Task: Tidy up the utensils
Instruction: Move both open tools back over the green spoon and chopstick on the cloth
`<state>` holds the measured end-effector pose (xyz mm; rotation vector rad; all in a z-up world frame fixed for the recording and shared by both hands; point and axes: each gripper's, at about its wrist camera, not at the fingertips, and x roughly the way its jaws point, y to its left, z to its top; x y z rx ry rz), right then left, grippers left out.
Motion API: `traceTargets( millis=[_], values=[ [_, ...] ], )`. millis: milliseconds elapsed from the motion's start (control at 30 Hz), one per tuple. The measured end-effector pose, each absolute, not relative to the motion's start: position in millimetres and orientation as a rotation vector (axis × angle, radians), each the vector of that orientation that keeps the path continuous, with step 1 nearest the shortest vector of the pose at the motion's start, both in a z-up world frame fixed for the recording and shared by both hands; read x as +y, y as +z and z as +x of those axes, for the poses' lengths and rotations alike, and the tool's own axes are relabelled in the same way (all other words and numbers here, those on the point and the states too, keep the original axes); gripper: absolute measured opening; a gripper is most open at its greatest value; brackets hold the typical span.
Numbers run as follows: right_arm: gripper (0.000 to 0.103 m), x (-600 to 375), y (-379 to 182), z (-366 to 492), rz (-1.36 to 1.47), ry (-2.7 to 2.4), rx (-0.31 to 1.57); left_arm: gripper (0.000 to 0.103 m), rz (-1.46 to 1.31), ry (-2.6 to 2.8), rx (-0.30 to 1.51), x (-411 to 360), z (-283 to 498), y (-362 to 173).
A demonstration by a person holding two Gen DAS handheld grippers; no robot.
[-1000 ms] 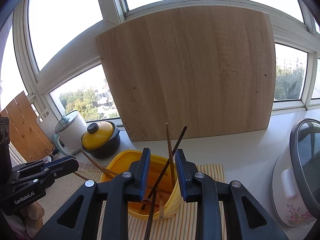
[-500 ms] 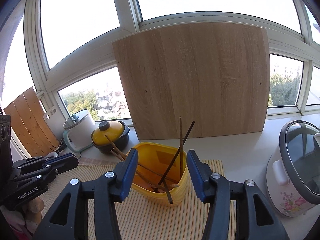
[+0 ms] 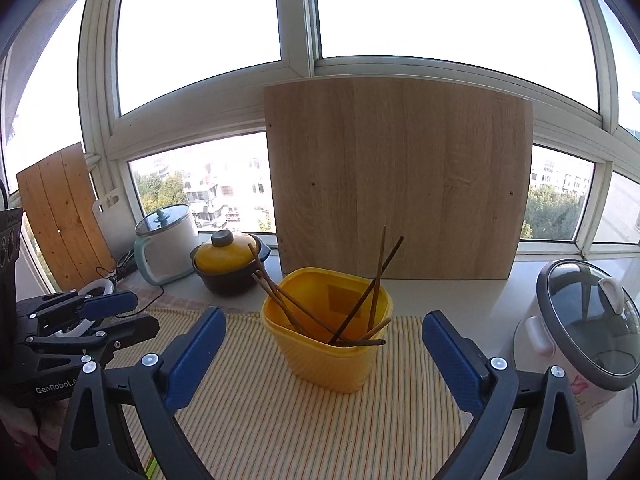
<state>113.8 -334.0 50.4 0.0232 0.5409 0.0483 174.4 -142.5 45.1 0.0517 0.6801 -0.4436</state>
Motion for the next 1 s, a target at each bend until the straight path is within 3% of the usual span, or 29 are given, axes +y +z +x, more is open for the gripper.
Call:
traceTargets(
  millis=[567, 1000],
  values=[
    [0.103, -306, 11, 91, 0.077, 0.046, 0.62, 0.064, 0.072, -0.304, 0.785, -77, 139, -1],
    [0.102, -257, -43, 102, 0.078, 0.198, 0.803, 0.062, -0.019, -0.217, 0.964, -7, 126, -67]
  ],
)
